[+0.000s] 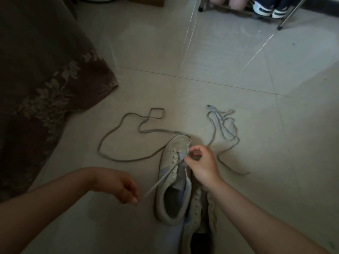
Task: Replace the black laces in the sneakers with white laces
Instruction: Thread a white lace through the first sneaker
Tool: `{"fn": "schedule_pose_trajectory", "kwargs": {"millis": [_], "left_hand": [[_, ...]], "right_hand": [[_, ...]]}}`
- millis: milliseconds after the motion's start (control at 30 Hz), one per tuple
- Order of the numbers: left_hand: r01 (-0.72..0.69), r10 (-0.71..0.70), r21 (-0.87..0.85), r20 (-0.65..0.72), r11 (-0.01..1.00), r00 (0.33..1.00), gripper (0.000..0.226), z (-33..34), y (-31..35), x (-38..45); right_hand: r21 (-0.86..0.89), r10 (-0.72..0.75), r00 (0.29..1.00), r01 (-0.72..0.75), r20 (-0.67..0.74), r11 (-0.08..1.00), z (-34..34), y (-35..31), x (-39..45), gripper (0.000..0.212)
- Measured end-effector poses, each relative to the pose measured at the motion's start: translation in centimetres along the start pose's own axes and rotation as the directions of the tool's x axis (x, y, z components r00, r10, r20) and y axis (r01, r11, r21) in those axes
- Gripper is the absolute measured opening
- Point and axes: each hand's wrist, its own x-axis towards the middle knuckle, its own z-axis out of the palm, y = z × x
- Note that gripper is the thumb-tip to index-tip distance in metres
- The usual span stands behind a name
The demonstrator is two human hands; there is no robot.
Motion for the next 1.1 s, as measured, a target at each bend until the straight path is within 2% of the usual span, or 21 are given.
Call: {"fn": "schedule_pose_trajectory", "kwargs": {"millis": [67,133,200,267,367,433,533,600,667,700,733,767,800,833,867,933,967,1033,1100], "left_hand": [[0.075,-0.071,0.254,-0.024,0.964,0.997,0.006,0.1,1.1,0.8],[0.125,-0.086,0.402,-0.114,0.907,0.990,0.012,0.3,1.9,1.7],[0.089,0.002,0.422,-0.211,0.902,0.977,0.006,0.6,2.4,2.3],[-0.020,0.108,0.315,-0.263,0.949,0.959,0.009,0.5,3.2,2.7],[-0.139,0.158,0.090,-0.259,0.986,0.953,0.010,0.0,4.8,2.4],[-0.176,0.161,-0.063,-0.202,0.982,0.966,0.005,-0.4,5.7,2.0],[-0.228,0.212,-0.140,-0.122,0.963,0.970,0.022,-0.7,6.8,1.8],[-0.255,0.238,-0.136,-0.134,0.957,0.962,0.020,-1.0,7.5,1.9],[-0.262,0.220,-0.122,-0.280,0.957,0.934,0.018,-1.8,7.8,2.5],[-0.249,0.201,-0.062,-0.421,0.967,0.885,0.017,-2.2,7.6,3.0],[-0.200,0.183,0.037,-0.584,0.979,0.791,0.016,-2.8,7.2,3.8],[-0.092,0.175,0.152,-0.739,0.984,0.650,0.015,-3.2,6.8,4.8],[0.053,0.176,0.234,-0.847,0.971,0.501,0.011,-3.5,6.5,5.7],[0.182,0.177,0.268,-0.899,0.946,0.400,0.009,-3.5,6.4,6.5],[0.282,0.174,0.289,-0.913,0.915,0.370,0.014,-3.4,6.5,7.2],[0.409,0.173,0.356,-0.891,0.840,0.419,0.024,-3.3,6.5,8.5],[0.441,0.185,0.378,-0.888,0.814,0.420,0.023,-3.0,6.5,8.9],[0.501,0.232,0.428,-0.883,0.752,0.407,0.020,-2.4,6.5,9.6],[0.539,0.275,0.493,-0.857,0.683,0.435,0.020,-1.5,6.4,10.1]], "right_hand": [[-0.006,-0.023,1.000,0.023,-0.005,1.000,-0.1,-0.2,-0.1,0.027],[-0.029,-0.080,0.996,0.079,-0.028,0.996,-0.3,-0.4,-0.4,0.033],[-0.202,-0.300,0.953,0.287,-0.037,0.936,-0.8,-0.7,-0.9,0.034],[-0.334,-0.518,0.851,0.514,0.087,0.790,-1.0,-1.0,-1.4,0.031],[-0.319,-0.601,0.751,0.660,0.272,0.680,-0.5,-1.3,-2.2,0.026],[-0.328,-0.563,0.767,0.641,0.307,0.694,-0.4,-1.6,-2.4,0.035],[-0.305,-0.527,0.775,0.626,0.350,0.718,-0.9,-2.1,-2.4,0.052],[-0.234,-0.559,0.748,0.651,0.357,0.722,-0.9,-2.8,-2.6,0.039],[-0.165,-0.585,0.733,0.662,0.347,0.731,-0.8,-3.4,-3.0,0.014],[-0.163,-0.582,0.730,0.662,0.358,0.731,-0.7,-3.6,-3.2,0.010],[-0.174,-0.577,0.730,0.663,0.368,0.728,-0.8,-3.6,-3.5,0.011],[-0.189,-0.565,0.738,0.655,0.370,0.732,-0.9,-3.3,-3.7,0.012],[-0.204,-0.538,0.767,0.623,0.349,0.755,-1.2,-3.1,-3.8,0.021],[-0.218,-0.507,0.808,0.576,0.301,0.788,-1.6,-2.9,-3.9,0.033],[-0.222,-0.474,0.849,0.521,0.235,0.824,-2.0,-2.7,-3.9,0.039],[-0.204,-0.410,0.904,0.427,0.121,0.881,-2.8,-2.4,-3.9,0.033],[-0.193,-0.381,0.921,0.391,0.086,0.900,-3.1,-2.2,-4.0,0.032],[-0.165,-0.319,0.947,0.321,0.041,0.933,-3.6,-2.1,-4.2,0.045],[-0.233,-0.253,0.967,0.251,0.021,0.939,-3.9,-2.0,-4.2,0.062]]}}
